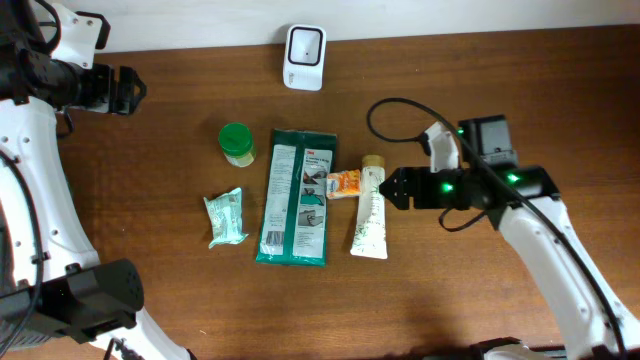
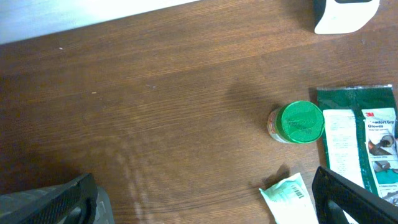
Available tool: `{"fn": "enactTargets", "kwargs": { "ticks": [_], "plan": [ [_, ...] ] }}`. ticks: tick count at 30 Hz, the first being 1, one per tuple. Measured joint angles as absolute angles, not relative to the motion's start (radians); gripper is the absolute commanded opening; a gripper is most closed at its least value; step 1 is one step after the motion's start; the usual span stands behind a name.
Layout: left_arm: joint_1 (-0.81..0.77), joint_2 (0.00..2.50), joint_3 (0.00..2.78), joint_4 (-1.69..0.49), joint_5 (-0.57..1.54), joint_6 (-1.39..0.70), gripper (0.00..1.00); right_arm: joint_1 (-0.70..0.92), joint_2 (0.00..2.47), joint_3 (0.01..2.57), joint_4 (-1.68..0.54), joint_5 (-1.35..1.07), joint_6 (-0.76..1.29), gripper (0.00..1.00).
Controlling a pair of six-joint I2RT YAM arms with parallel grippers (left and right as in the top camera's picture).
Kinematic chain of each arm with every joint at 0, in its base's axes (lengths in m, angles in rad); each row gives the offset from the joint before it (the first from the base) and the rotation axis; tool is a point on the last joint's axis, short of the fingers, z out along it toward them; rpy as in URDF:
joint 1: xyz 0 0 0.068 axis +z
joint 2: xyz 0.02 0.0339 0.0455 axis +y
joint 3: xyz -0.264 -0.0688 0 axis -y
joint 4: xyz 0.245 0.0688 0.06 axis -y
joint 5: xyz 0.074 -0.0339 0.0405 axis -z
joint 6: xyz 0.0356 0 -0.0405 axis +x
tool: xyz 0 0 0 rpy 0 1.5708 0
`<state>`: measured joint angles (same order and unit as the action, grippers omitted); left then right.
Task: Scan the item barcode
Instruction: 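Reach the right gripper to the white tube and grasp it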
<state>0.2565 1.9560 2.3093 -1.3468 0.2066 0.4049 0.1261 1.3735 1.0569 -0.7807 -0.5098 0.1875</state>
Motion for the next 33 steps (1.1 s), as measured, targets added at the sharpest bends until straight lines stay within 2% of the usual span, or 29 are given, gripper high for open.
{"fn": "enactTargets", "kwargs": {
  "ticks": [5,8,18,23,27,30,33],
  "plan": [
    [0.257,1.956,2.309,-1.347,0.207,0.405,0.99,0.194,1.637,1.064,-0.817,-0.518,0.248,0.64],
    [0.257,1.956,2.309,-1.347,0.207,0.405,0.99,0.193,1.758,1.064,-0.810,-0.517,0.250,0.63],
    [0.257,1.956,2.308,-1.347,0.207,0.405,0.99,0.142,1.785,1.062,-0.679,-0.487,0.187,0.63],
    [0.257,1.956,2.308,-1.347,0.207,0.405,0.99,0.167,1.786,1.023,-0.619,-0.488,0.181,0.55],
    [0.257,1.956,2.308,-1.347,0.207,0.405,0.99,0.167,1.789,1.022,-0.593,-0.489,0.178,0.38],
    [0.257,1.956,2.308,-1.347,0.207,0.405,0.99,0.167,1.815,1.022,-0.574,-0.507,0.179,0.14],
    [0.257,1.956,2.308,-1.347,0.207,0.405,0.99,0.162,1.815,1.026,-0.590,-0.516,0.183,0.04]
  ]
}}
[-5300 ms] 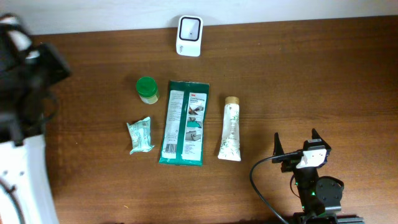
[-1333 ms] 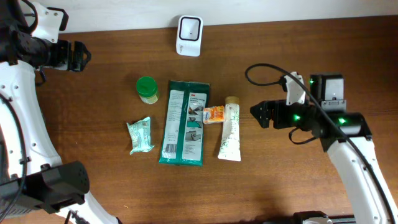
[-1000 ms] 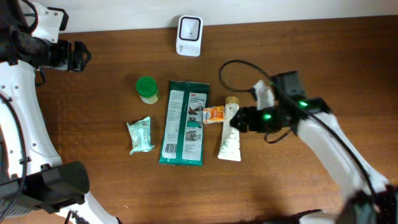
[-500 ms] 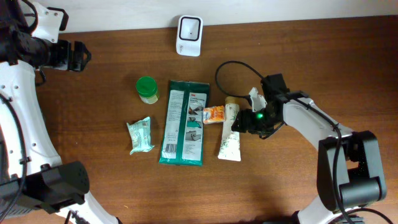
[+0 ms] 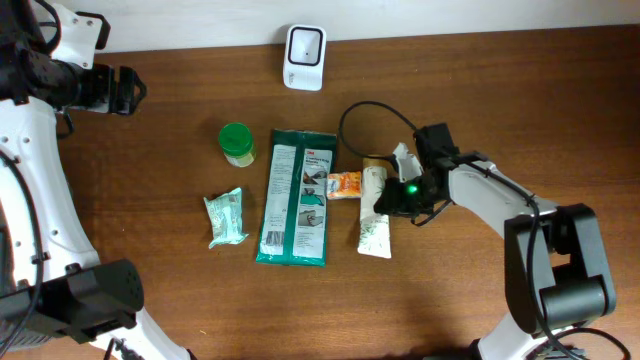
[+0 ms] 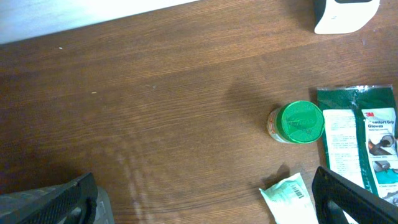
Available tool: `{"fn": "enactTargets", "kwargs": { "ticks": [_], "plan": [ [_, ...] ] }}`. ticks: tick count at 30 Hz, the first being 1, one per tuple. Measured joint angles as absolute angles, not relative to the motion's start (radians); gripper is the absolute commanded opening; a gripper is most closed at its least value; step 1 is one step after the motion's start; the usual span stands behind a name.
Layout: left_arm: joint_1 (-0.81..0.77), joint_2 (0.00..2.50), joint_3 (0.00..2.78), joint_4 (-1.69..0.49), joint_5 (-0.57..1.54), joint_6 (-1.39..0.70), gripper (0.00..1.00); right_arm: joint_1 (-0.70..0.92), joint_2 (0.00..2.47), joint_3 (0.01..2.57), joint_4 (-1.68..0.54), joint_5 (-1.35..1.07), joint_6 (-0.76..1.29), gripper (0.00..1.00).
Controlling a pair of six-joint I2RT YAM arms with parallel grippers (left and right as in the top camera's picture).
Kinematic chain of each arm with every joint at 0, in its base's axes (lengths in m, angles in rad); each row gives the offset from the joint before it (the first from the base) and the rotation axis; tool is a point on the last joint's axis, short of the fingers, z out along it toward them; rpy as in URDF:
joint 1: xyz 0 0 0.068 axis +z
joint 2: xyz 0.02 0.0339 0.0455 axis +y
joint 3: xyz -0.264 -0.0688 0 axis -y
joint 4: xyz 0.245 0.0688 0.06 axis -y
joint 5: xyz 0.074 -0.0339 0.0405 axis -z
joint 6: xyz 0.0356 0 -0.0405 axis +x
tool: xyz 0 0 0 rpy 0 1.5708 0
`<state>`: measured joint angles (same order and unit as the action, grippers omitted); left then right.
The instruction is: Scan the item barcode
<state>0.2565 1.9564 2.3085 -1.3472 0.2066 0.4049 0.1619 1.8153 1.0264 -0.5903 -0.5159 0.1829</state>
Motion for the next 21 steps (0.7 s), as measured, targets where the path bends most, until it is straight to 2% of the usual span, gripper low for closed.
{"fn": "enactTargets", "kwargs": {
  "ticks": [6,10,19,21],
  "plan": [
    [0.257,1.956,2.308,-1.346,0.207,0.405,0.99,0.160,1.822,1.233,-0.939,-0.386,0.095,0.04],
    [0.257,1.956,2.308,-1.347,0.207,0.405,0.99,0.178,1.821,1.360,-1.019,-0.508,-0.038,0.04],
    [0.257,1.956,2.307,-1.347,0.207,0.405,0.99,0.142,1.844,1.170,-0.855,-0.607,-0.106,0.04],
    [0.257,1.956,2.307,-1.347,0.207,0.405,0.99,0.092,1.853,1.135,-0.827,-0.611,-0.109,0.16]
  ]
}}
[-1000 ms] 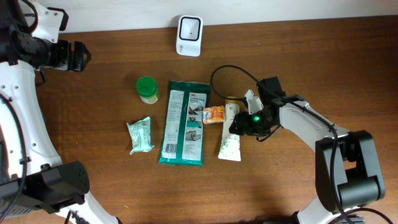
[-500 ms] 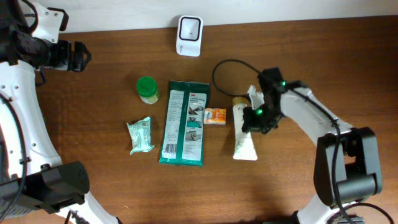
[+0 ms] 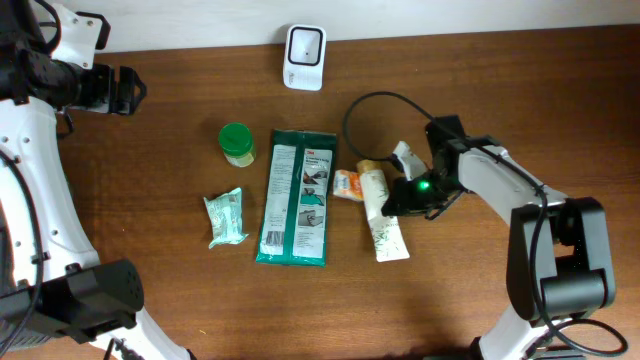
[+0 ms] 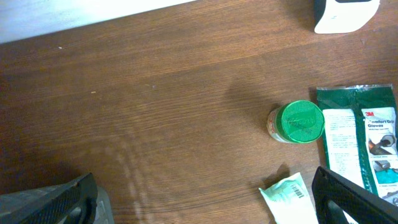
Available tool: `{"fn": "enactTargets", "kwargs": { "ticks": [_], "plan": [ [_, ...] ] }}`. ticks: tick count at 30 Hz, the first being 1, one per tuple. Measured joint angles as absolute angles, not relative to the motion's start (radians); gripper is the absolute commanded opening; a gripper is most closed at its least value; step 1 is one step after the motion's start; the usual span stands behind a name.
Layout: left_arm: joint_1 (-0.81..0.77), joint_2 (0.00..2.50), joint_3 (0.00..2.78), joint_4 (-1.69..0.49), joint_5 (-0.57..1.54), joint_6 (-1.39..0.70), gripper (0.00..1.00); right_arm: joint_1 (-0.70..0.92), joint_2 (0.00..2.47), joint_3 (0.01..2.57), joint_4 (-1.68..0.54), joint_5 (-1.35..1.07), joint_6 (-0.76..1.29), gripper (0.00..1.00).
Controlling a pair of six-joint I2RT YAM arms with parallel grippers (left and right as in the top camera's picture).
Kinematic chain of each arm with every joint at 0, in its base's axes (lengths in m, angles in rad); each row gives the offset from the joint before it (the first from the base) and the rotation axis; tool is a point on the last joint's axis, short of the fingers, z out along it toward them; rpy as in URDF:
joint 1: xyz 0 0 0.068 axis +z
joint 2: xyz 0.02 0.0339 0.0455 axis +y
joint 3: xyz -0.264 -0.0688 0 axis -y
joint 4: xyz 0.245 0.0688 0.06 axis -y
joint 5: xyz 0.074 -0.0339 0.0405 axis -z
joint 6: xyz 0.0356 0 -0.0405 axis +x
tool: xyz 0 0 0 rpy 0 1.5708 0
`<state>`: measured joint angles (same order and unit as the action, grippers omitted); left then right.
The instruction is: Scan the item barcode
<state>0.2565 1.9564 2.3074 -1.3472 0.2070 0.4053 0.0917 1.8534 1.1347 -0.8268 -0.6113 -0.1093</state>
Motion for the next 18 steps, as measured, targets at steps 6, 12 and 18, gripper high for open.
{"fn": "enactTargets", "kwargs": {
  "ticks": [6,12,18],
  "plan": [
    [0.257,1.956,2.307,-1.347,0.207,0.405,0.99,-0.011,1.854,1.104,-0.809,-0.537,-0.089,0.35],
    [0.257,1.956,2.307,-1.347,0.207,0.405,0.99,-0.096,1.853,1.105,-0.812,-0.284,0.033,0.50],
    [0.257,1.956,2.307,-1.349,0.207,0.405,0.99,-0.121,1.858,1.256,-1.048,-0.452,-0.049,0.63]
  ]
}}
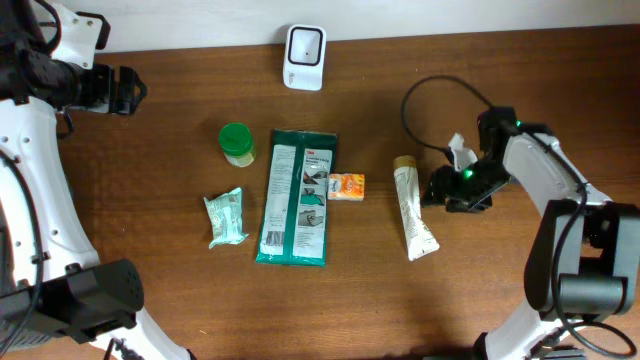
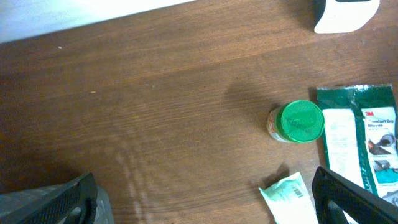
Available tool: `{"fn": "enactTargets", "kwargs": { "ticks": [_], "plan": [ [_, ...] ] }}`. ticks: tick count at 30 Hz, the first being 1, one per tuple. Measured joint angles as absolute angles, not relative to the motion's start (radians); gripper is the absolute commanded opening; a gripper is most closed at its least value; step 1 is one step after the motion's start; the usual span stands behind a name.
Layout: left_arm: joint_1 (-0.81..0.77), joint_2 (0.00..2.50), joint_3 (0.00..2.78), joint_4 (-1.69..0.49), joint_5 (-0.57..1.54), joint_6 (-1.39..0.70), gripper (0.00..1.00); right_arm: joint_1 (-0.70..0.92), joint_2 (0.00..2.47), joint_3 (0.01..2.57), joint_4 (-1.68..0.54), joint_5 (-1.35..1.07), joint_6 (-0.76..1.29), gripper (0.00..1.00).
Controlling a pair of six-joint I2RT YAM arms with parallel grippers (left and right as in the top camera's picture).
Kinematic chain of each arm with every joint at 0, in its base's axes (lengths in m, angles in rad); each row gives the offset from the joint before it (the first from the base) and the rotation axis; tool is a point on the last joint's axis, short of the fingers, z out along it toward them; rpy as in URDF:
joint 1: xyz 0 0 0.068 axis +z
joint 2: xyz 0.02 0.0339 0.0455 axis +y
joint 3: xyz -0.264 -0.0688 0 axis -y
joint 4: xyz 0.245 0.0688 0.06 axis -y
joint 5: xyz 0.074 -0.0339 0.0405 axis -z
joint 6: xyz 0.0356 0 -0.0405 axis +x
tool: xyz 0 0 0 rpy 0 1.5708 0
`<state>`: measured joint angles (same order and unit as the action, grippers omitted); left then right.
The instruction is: Scan the item barcode
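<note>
A white scanner (image 1: pixel 304 43) stands at the table's far edge, and its corner shows in the left wrist view (image 2: pixel 345 14). A cream tube (image 1: pixel 413 212) with a tan cap lies flat right of centre. Just to the tube's right sits my right gripper (image 1: pixel 440 190), low over the table; whether it touches the tube or how its jaws stand is unclear. My left gripper (image 2: pixel 205 208) hangs open and empty at the far left (image 1: pixel 125 90).
A green-lidded jar (image 1: pixel 237 143), a mint pouch (image 1: pixel 226 217), a dark green gloves pack (image 1: pixel 298 196) and a small orange packet (image 1: pixel 347 185) lie left of the tube. The right arm's black cable (image 1: pixel 440 100) loops behind it.
The tube now lies further right, apart from the orange packet. My right gripper has moved right too and sits beside the tube instead of over it. The left arm is unchanged.
My right gripper first stood right of the tube, which lay against the orange packet. Then it was on the tube's middle. Then the tube was turned and shifted slightly right. Now tube and gripper are both further right, the gripper beside the tube.
</note>
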<state>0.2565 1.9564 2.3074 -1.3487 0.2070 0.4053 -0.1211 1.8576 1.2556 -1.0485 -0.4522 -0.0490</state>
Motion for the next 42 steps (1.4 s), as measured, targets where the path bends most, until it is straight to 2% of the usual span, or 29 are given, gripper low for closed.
{"fn": "enactTargets", "kwargs": {
  "ticks": [2,3,4,9,11,18,27,30,32,33,35,36,42],
  "plan": [
    [0.257,1.956,2.307,-1.348,0.207,0.405,0.99,-0.121,1.843,1.345,-1.149,-0.555,-0.128,0.65],
    [0.257,1.956,2.307,-1.347,0.207,0.405,0.99,-0.121,1.828,1.359,-1.159,-0.570,-0.139,0.69],
    [0.257,1.956,2.307,-1.347,0.207,0.405,0.99,-0.121,1.804,1.370,-1.167,-0.578,-0.147,0.78],
    [0.257,1.956,2.307,-1.348,0.207,0.405,0.99,-0.121,1.529,1.391,-1.259,-0.496,-0.168,0.81],
    [0.257,1.956,2.307,-1.347,0.207,0.405,0.99,-0.121,1.514,1.383,-1.273,-0.458,-0.168,0.81],
    [0.257,1.956,2.307,-1.347,0.207,0.405,0.99,-0.121,1.538,1.038,-0.990,-0.450,-0.085,0.81],
    [0.257,1.956,2.307,-1.347,0.207,0.405,0.99,-0.010,1.602,0.878,-0.718,-0.445,0.001,0.80],
    [0.257,1.956,2.307,-1.347,0.207,0.405,0.99,-0.010,1.668,0.878,-0.670,-0.442,0.022,0.66],
    [0.257,1.956,2.307,-1.347,0.207,0.405,0.99,-0.010,1.687,0.880,-0.659,-0.446,0.030,0.49],
    [0.257,1.956,2.307,-1.346,0.207,0.405,0.99,-0.010,1.697,0.880,-0.656,-0.447,0.034,0.39],
    [0.257,1.956,2.307,-1.347,0.207,0.405,0.99,-0.010,1.705,0.880,-0.651,-0.451,0.045,0.07],
    [0.257,1.956,2.307,-1.347,0.207,0.405,0.99,-0.010,1.707,0.880,-0.646,-0.453,0.060,0.04],
    [0.257,1.956,2.307,-1.347,0.207,0.405,0.99,-0.010,1.707,0.880,-0.630,-0.473,0.088,0.04]
  ]
}}
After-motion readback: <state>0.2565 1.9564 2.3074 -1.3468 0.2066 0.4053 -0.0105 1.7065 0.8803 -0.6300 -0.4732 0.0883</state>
